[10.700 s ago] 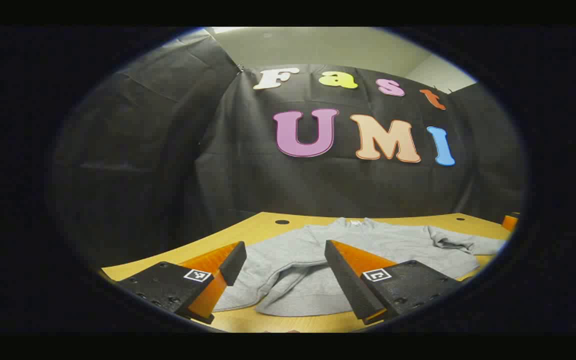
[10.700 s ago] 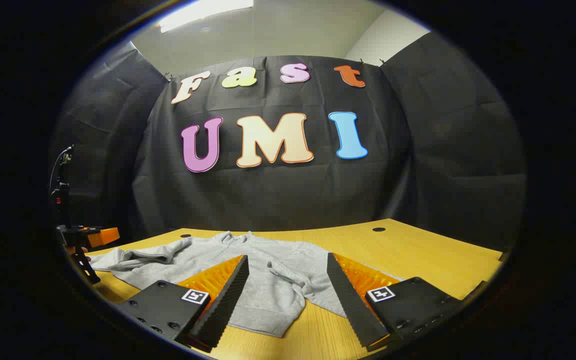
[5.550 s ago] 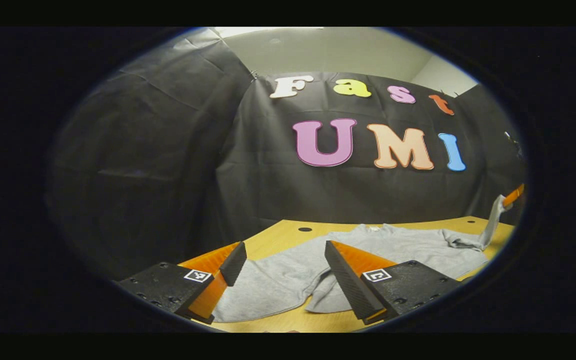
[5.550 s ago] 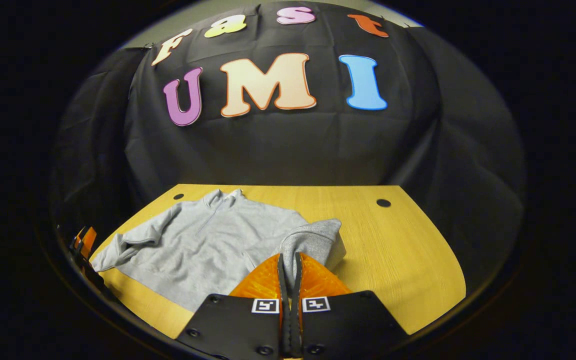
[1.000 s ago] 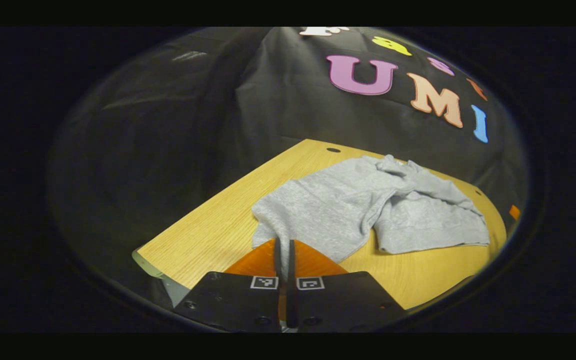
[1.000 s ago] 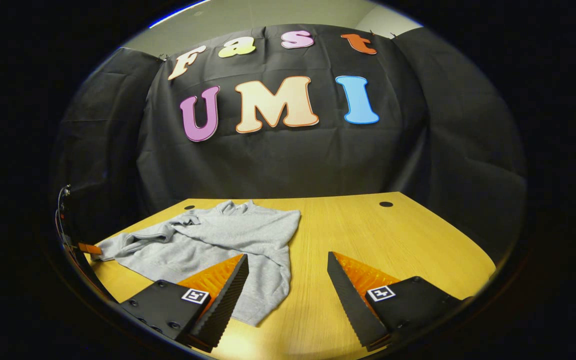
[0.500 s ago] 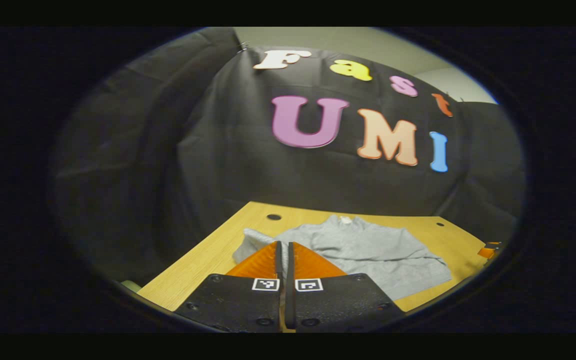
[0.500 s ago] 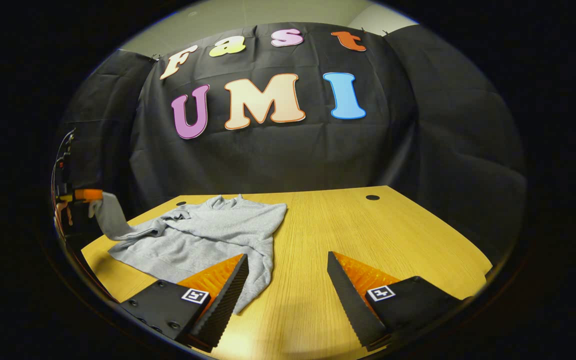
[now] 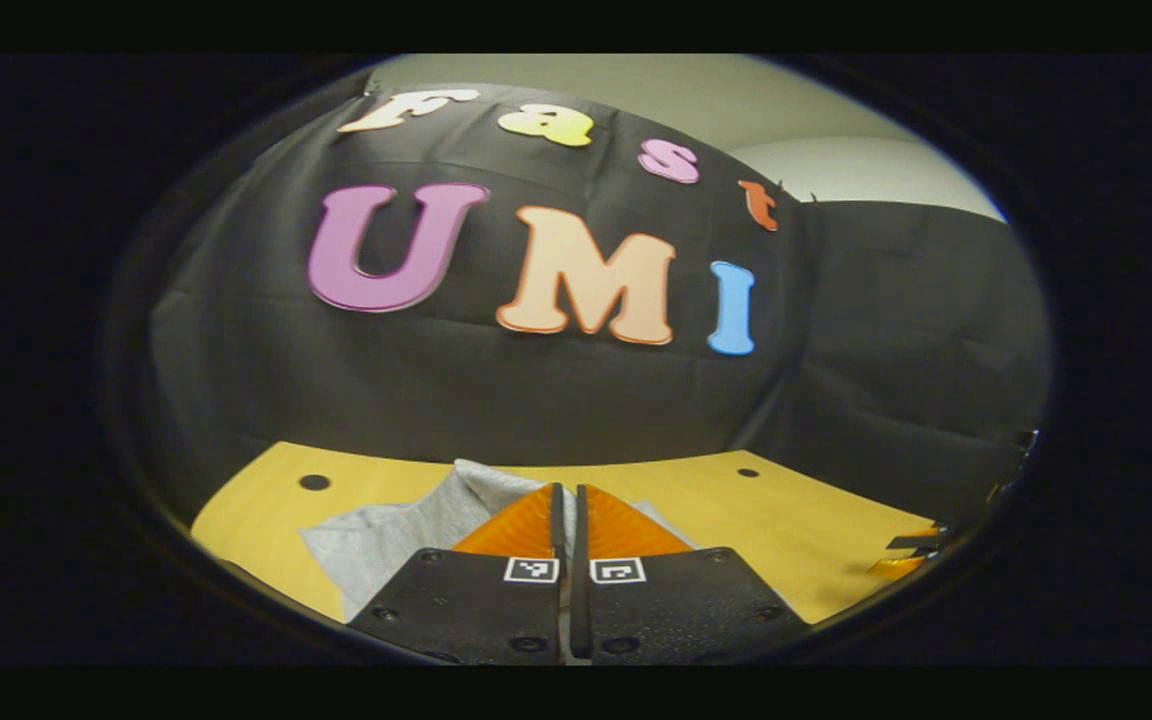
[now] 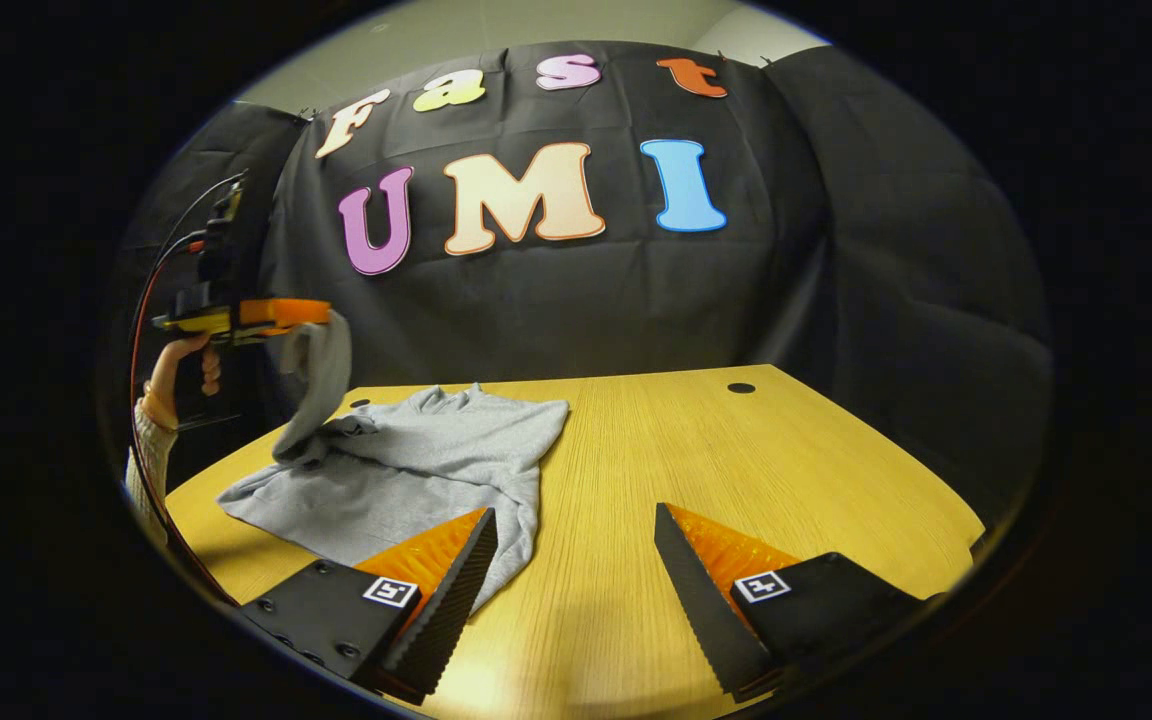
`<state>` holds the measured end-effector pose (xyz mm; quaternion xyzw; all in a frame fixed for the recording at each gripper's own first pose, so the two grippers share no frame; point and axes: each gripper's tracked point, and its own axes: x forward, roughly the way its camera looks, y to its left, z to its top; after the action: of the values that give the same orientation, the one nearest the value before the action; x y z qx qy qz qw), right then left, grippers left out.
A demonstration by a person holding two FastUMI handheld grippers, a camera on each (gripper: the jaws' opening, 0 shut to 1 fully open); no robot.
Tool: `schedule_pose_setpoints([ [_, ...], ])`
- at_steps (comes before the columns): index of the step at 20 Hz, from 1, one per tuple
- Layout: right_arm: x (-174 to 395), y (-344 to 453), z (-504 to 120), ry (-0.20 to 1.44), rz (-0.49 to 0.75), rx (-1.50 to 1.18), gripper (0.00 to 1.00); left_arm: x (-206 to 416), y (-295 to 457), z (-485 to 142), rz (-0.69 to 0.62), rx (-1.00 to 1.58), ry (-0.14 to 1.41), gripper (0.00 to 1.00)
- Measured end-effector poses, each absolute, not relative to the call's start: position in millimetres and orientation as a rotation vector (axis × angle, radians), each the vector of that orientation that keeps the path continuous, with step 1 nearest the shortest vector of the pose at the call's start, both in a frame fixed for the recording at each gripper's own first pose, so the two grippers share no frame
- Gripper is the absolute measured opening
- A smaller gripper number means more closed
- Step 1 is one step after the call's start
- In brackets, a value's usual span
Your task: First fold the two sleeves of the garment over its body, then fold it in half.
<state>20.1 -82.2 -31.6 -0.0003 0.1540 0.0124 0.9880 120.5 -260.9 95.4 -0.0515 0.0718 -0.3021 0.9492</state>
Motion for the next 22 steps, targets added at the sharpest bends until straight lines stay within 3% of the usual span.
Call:
schedule_pose_setpoints([
  [7,24,-93,-41,0.334,0.013,0.011,0.99,147,-381,40,-0.734,-0.058,0.23,0.0],
  [16,25,-103,-48,0.359,-0.006,0.019,0.97,153,-435,-24,-0.789,-0.042,0.323,0.03],
  [19,23,-97,-56,0.376,0.006,0.011,0.98,159,-424,-1,-0.756,0.001,0.248,0.96],
  [22,22,-88,-60,0.382,0.024,0.009,0.98,157,-402,36,-0.739,0.036,0.144,0.94],
])
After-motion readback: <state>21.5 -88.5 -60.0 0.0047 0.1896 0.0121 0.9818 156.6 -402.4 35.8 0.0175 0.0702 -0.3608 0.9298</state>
